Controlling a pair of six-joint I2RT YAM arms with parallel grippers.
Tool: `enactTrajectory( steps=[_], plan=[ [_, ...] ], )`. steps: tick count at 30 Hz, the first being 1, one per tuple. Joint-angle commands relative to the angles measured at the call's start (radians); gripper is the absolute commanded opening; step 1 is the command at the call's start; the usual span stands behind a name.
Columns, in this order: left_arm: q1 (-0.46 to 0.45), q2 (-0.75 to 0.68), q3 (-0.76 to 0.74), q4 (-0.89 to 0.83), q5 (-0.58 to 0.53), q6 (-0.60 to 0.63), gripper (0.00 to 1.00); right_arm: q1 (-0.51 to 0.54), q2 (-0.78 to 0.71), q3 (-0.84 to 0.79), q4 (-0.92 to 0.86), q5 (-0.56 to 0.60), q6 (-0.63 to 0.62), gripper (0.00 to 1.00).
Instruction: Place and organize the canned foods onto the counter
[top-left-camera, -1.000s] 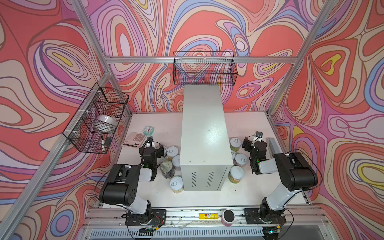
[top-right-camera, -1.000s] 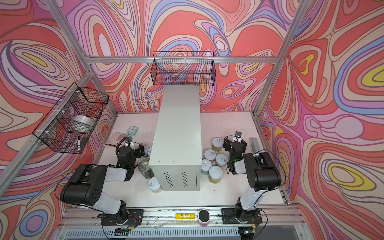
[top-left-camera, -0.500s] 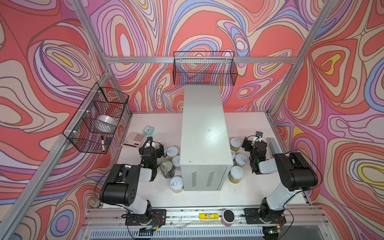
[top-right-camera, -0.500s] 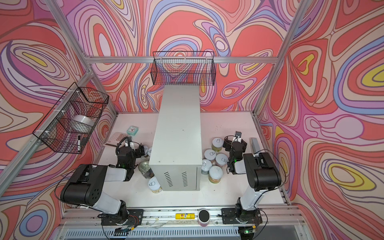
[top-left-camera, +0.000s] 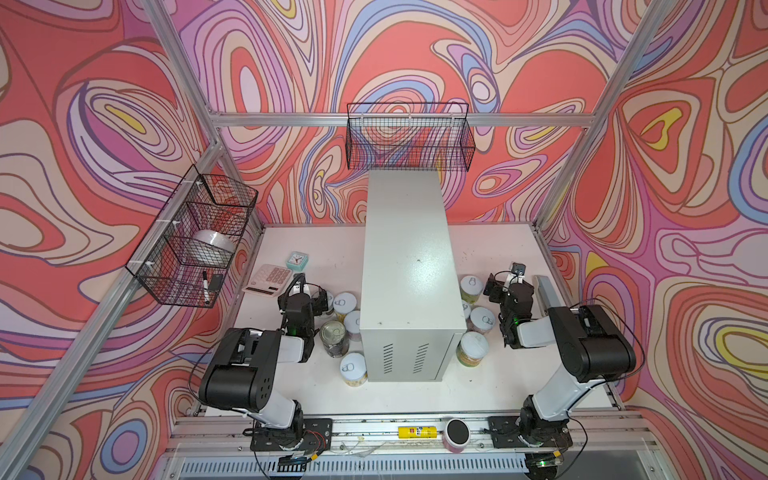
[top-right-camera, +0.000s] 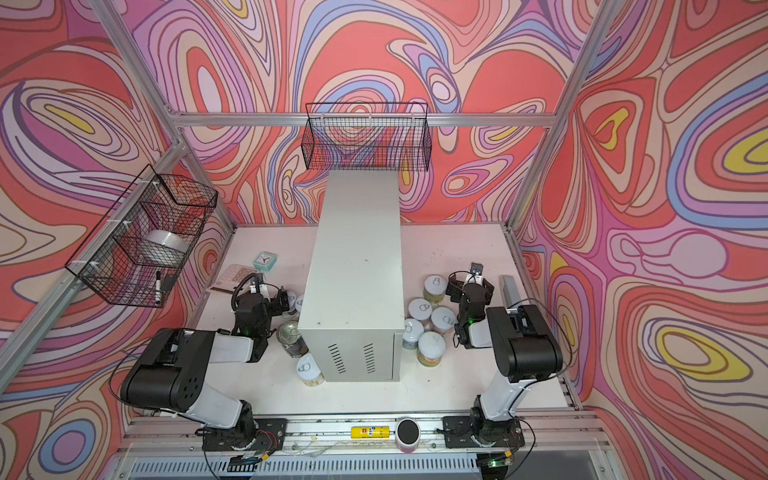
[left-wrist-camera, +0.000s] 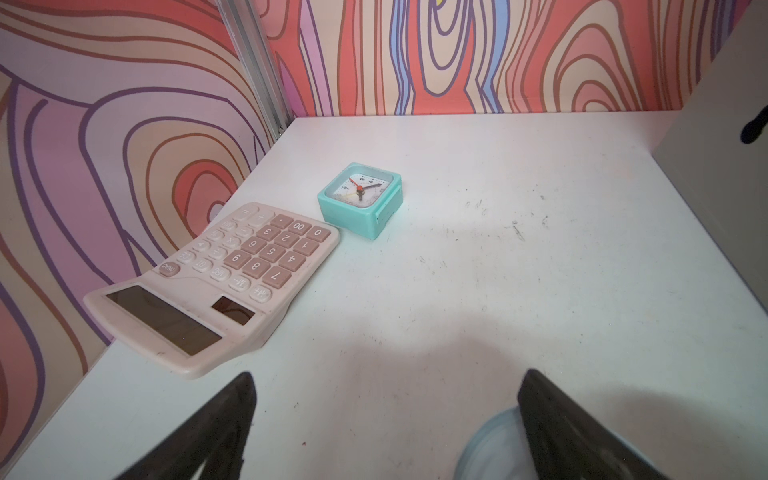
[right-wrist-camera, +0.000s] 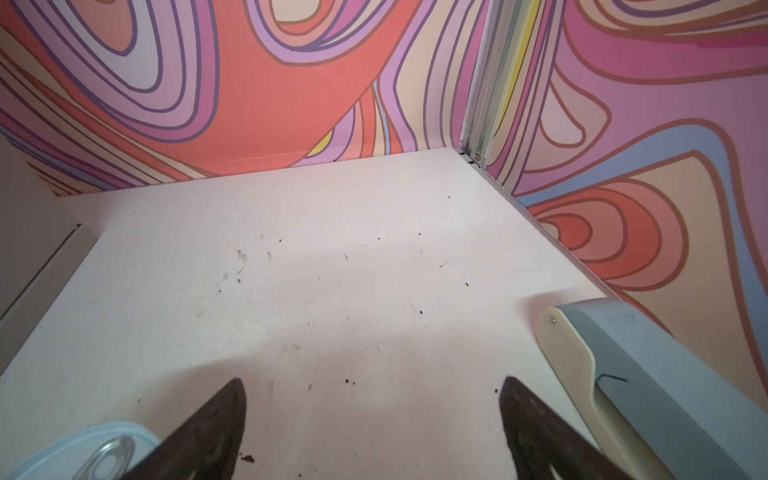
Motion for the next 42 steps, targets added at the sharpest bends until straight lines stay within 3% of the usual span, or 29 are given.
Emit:
enactTrajectory(
  steps=[1, 11, 13, 14, 17, 21, 25, 27, 30, 38, 42],
  plan=[
    [0.003, 0.005, 0.008, 0.000, 0.002, 0.010, 1.00, 0.004, 0.002, -0.006, 0.009, -0.002, -0.006, 0.98],
    [0.023, -0.002, 0.012, -0.017, 0.041, -0.003, 1.00, 0.004, -0.013, -0.004, 0.002, 0.003, -0.013, 0.98],
    [0.020, -0.042, 0.015, -0.057, 0.022, -0.006, 1.00, 0.005, -0.059, 0.027, -0.099, 0.019, -0.011, 0.98],
    [0.020, -0.095, 0.037, -0.147, 0.021, -0.003, 1.00, 0.016, -0.080, 0.054, -0.165, 0.081, -0.004, 0.98],
    [0.019, -0.225, 0.115, -0.373, 0.003, -0.015, 1.00, 0.017, -0.159, 0.104, -0.311, 0.125, 0.010, 0.98],
    [0.018, -0.317, 0.114, -0.330, -0.046, -0.094, 1.00, 0.021, -0.233, 0.147, -0.440, 0.244, 0.079, 0.99],
    [0.016, -0.356, 0.340, -0.776, -0.123, -0.279, 1.00, 0.024, -0.256, 0.309, -0.778, 0.307, 0.190, 0.98],
    [0.006, -0.375, 0.404, -0.914, -0.117, -0.347, 1.00, 0.045, -0.292, 0.330, -0.844, 0.331, 0.229, 0.98],
    [-0.052, -0.453, 0.389, -1.024, -0.103, -0.401, 1.00, 0.123, -0.370, 0.294, -0.850, 0.378, 0.237, 0.98],
    [-0.280, -0.691, 0.332, -1.318, -0.142, -0.420, 1.00, 0.277, -0.522, 0.325, -1.164, 0.410, 0.338, 0.97],
    [-0.369, -0.759, 0.352, -1.394, -0.161, -0.428, 1.00, 0.289, -0.589, 0.343, -1.276, 0.311, 0.375, 0.96]
  ],
)
